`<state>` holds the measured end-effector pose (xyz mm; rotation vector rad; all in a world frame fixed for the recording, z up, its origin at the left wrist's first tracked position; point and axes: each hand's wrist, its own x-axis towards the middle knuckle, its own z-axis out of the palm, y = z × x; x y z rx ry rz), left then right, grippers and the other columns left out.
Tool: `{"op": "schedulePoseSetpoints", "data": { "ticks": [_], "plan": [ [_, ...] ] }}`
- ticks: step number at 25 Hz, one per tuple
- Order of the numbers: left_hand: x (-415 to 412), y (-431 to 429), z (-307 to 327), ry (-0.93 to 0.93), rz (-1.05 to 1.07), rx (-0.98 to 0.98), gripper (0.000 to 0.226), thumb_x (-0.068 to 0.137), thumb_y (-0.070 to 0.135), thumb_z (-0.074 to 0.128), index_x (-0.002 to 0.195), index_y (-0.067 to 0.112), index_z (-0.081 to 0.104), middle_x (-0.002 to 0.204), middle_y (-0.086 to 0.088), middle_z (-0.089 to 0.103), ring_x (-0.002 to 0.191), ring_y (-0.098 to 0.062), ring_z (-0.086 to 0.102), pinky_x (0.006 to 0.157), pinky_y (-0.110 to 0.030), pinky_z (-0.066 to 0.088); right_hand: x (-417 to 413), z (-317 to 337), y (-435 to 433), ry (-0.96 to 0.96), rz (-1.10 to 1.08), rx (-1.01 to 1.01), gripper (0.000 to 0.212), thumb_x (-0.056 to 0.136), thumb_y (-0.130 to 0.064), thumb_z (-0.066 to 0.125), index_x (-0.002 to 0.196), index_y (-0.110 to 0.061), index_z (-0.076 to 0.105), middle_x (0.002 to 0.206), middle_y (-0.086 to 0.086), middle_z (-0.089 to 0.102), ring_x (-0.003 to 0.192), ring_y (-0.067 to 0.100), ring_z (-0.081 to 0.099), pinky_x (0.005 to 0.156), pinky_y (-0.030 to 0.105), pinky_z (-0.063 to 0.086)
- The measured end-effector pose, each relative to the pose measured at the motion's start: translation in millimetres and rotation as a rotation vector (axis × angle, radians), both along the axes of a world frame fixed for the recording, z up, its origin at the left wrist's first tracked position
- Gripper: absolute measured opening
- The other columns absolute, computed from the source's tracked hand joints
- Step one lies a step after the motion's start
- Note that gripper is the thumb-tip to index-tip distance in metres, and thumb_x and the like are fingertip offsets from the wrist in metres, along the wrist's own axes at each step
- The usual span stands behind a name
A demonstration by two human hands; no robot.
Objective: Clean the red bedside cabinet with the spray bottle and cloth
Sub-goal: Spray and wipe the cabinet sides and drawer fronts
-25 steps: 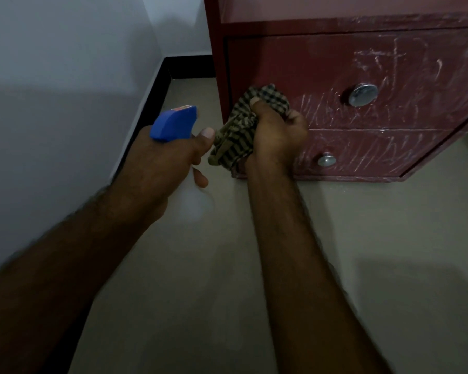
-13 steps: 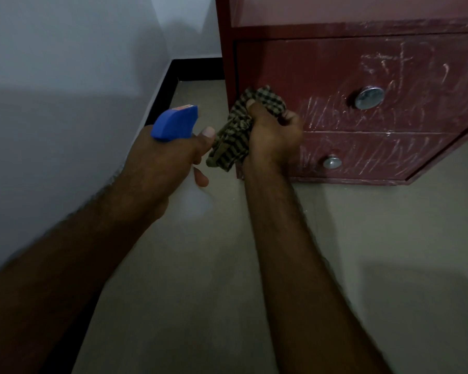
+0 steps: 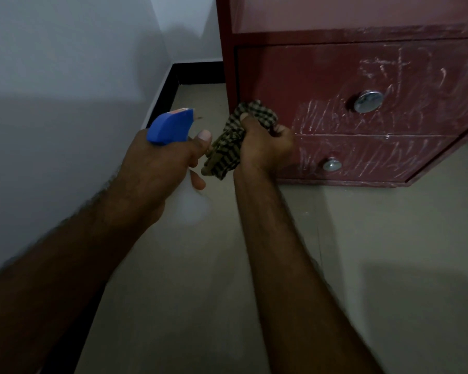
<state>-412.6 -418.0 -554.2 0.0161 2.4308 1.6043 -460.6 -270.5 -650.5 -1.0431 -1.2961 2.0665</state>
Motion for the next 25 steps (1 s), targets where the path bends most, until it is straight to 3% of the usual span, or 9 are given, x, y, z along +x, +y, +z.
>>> {"op": "schedulePoseSetpoints", "data": {
  "ticks": [2,4,6,7,9,12,17,21,25],
  "plan": [
    [1,0,0,0.000,-0.011,0.001,0.030,0.088,0.042,0.070,0.107,0.024,0.056,0.098,-0.008,0.067,0.067,-0.024,0.070,0.087,-0.056,0.058,4,-4,-1,-0.004,0.005,-0.063,0.049,0.079,-0.023,0.088,0.119,-0.003,0.067,0.107,0.016,0.076,0.086,0.027,0.077,0.047,0.017,0.053],
    [1,1,1,0.002,-0.023,0.011,0.019,0.089,0.042,0.070,0.098,0.031,0.057,0.099,-0.010,0.067,0.068,-0.025,0.070,0.086,-0.056,0.058,8,-2,0,0.054,0.004,-0.191,0.052,0.073,-0.018,0.090,0.117,-0.004,0.067,0.105,0.016,0.076,0.085,0.030,0.077,0.060,0.037,0.065],
    [2,3,2,0.010,-0.028,0.010,0.017,0.089,0.040,0.070,0.091,0.040,0.053,0.100,-0.011,0.067,0.069,-0.026,0.070,0.087,-0.056,0.058,16,7,6,0.131,0.068,-0.404,0.053,0.069,-0.021,0.083,0.116,-0.002,0.070,0.107,0.020,0.077,0.090,0.039,0.077,0.074,0.060,0.064],
    [2,4,2,0.013,-0.029,0.007,0.016,0.089,0.040,0.070,0.090,0.039,0.053,0.099,-0.011,0.067,0.068,-0.025,0.070,0.089,-0.056,0.057,20,9,10,0.149,0.122,-0.470,0.050,0.072,-0.023,0.076,0.115,0.000,0.071,0.110,0.021,0.076,0.094,0.041,0.076,0.082,0.063,0.061],
    [3,8,1,0.007,-0.032,0.014,0.017,0.089,0.040,0.070,0.093,0.031,0.056,0.098,-0.010,0.067,0.067,-0.025,0.070,0.091,-0.057,0.055,34,6,20,0.141,0.196,-0.512,0.035,0.084,-0.017,0.062,0.110,0.005,0.072,0.102,0.019,0.075,0.089,0.039,0.073,0.089,0.060,0.059],
    [4,17,0,-0.020,-0.046,0.005,0.023,0.089,0.042,0.070,0.100,0.025,0.059,0.098,-0.008,0.067,0.067,-0.023,0.070,0.090,-0.059,0.055,56,5,27,0.079,0.306,-0.460,0.021,0.086,-0.001,0.055,0.101,0.006,0.068,0.084,0.017,0.070,0.074,0.035,0.069,0.084,0.057,0.061],
    [6,26,-3,-0.037,-0.060,0.006,0.029,0.088,0.043,0.071,0.107,0.023,0.060,0.099,-0.009,0.068,0.066,-0.022,0.070,0.088,-0.057,0.057,74,-8,42,0.094,0.309,-0.588,0.030,0.089,0.016,0.057,0.116,0.007,0.068,0.122,0.021,0.072,0.111,0.039,0.069,0.104,0.052,0.054],
    [6,27,-7,-0.027,-0.076,-0.015,0.031,0.088,0.044,0.071,0.104,0.018,0.061,0.098,-0.010,0.068,0.064,-0.020,0.070,0.092,-0.057,0.055,82,-18,47,0.160,0.273,-0.717,0.042,0.093,0.010,0.055,0.135,0.011,0.058,0.139,0.029,0.062,0.130,0.045,0.059,0.114,0.059,0.044],
    [6,29,-9,-0.016,-0.084,-0.024,0.033,0.089,0.043,0.071,0.106,0.016,0.061,0.098,-0.010,0.068,0.065,-0.020,0.069,0.093,-0.057,0.054,79,-18,49,0.272,0.234,-0.799,0.039,0.101,-0.015,0.054,0.134,0.005,0.063,0.135,0.027,0.065,0.129,0.044,0.060,0.115,0.061,0.041]
  ]
}}
